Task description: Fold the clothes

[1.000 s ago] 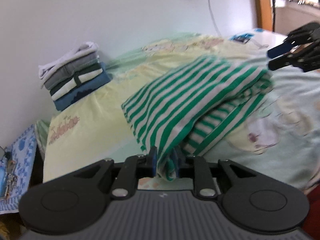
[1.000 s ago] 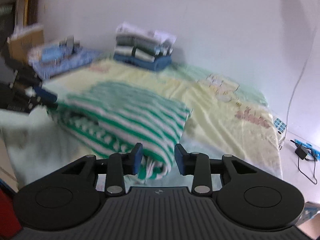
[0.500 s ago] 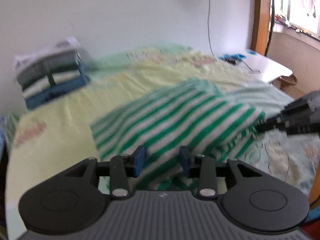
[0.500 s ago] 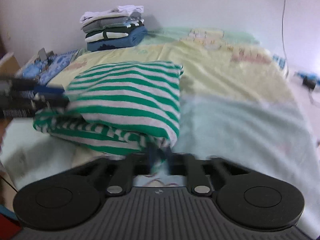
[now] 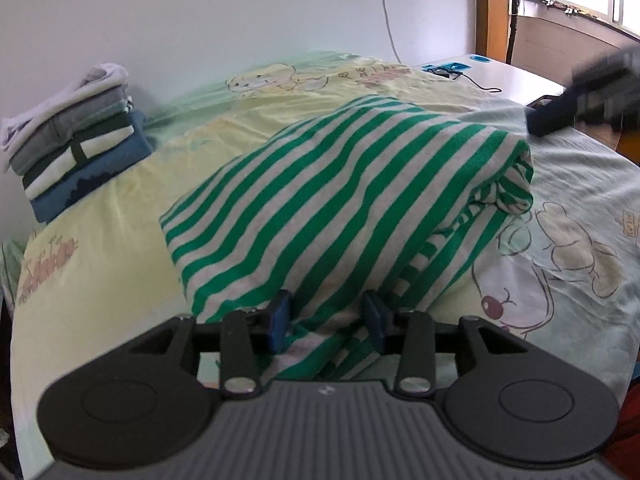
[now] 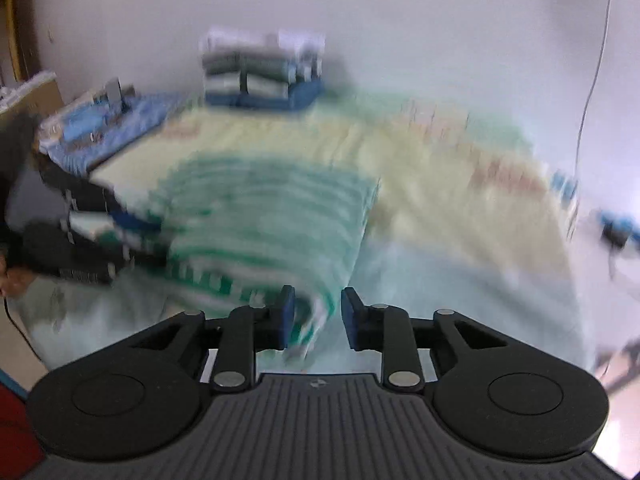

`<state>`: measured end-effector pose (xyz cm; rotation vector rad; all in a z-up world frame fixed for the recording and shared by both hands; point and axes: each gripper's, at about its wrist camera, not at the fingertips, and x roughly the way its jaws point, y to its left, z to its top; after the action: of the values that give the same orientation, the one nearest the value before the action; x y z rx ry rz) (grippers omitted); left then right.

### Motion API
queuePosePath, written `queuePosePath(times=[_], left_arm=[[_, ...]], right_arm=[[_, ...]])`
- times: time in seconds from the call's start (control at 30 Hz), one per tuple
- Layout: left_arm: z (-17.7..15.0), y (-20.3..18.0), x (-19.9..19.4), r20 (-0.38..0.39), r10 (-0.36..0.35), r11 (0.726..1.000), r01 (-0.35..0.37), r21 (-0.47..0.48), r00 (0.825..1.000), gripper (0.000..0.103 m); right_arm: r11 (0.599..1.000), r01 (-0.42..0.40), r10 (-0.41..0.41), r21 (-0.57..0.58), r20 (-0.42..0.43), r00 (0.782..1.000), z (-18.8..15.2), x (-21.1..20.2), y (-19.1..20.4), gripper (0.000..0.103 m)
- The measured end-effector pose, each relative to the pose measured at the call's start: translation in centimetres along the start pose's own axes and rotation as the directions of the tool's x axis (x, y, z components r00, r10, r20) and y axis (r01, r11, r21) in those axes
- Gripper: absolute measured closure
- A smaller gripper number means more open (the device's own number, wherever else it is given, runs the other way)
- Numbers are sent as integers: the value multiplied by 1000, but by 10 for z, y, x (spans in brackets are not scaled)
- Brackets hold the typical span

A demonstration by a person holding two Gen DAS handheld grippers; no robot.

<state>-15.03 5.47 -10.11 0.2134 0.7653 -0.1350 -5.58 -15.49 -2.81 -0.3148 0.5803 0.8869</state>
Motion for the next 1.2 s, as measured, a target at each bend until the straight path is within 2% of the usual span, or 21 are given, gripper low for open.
queuePosePath(times=[0.07,0.13,0.2,0.27,0.3,0.33,0.43,0.57,0.67,0.77,0.87,0.93,1.0,1.07,1.13,1.2], left_arm=[[-1,1,0,1,-5,1000,5,10,1000,59],[-1,3,0,2,-9,1000,9,20,1000,59],[-2,4,-1,3,-14,999,14,30,1000,59],[-2,5,-1,2,-18,999,18,46,1000,59],[-2,5,-1,1,-21,998,21,52,1000,59],[-2,6,-1,-1,-26,998,26,53,1000,59],[-2,8,-2,-7,-35,997,36,71,999,59],[-4,10,-3,-20,-56,992,58,110,998,59],[-5,14,-4,-31,-77,988,81,131,997,59],[-5,16,-4,-35,-93,984,98,147,995,59],[-3,16,-3,-41,-106,980,111,164,994,59],[-2,17,-4,-44,-118,979,123,164,992,59],[0,18,-8,-48,-130,976,137,170,990,59],[5,19,-17,-41,-159,972,163,169,986,59],[12,23,-31,-6,-198,968,197,158,980,56],[24,30,-44,54,-220,967,210,142,974,50]], right_arm=[[992,-15,20,-126,35,999,7,-2,13,61],[959,-34,42,-282,22,999,2,10,33,58],[912,-43,55,-407,18,998,-5,23,52,59],[888,-18,30,-460,19,999,-14,38,61,66],[875,-4,14,-483,18,1000,-19,46,64,73],[876,0,9,-481,17,1000,-20,50,64,90],[905,-26,36,-424,15,999,-13,46,58,96],[922,-75,78,-381,-6,997,-13,38,60,97],[934,-88,75,-346,-52,996,-25,56,62,97],[913,-64,49,-402,-48,998,-33,64,68,95],[911,-105,79,-398,-82,993,-15,54,67,87],[914,-138,108,-381,-99,989,-1,44,62,84],[952,-122,121,-280,-22,992,17,37,48,84],[982,-106,118,-156,74,990,35,30,33,70],[995,-99,102,-28,169,980,54,24,18,65],[1000,14,-20,28,211,977,63,42,11,65]])
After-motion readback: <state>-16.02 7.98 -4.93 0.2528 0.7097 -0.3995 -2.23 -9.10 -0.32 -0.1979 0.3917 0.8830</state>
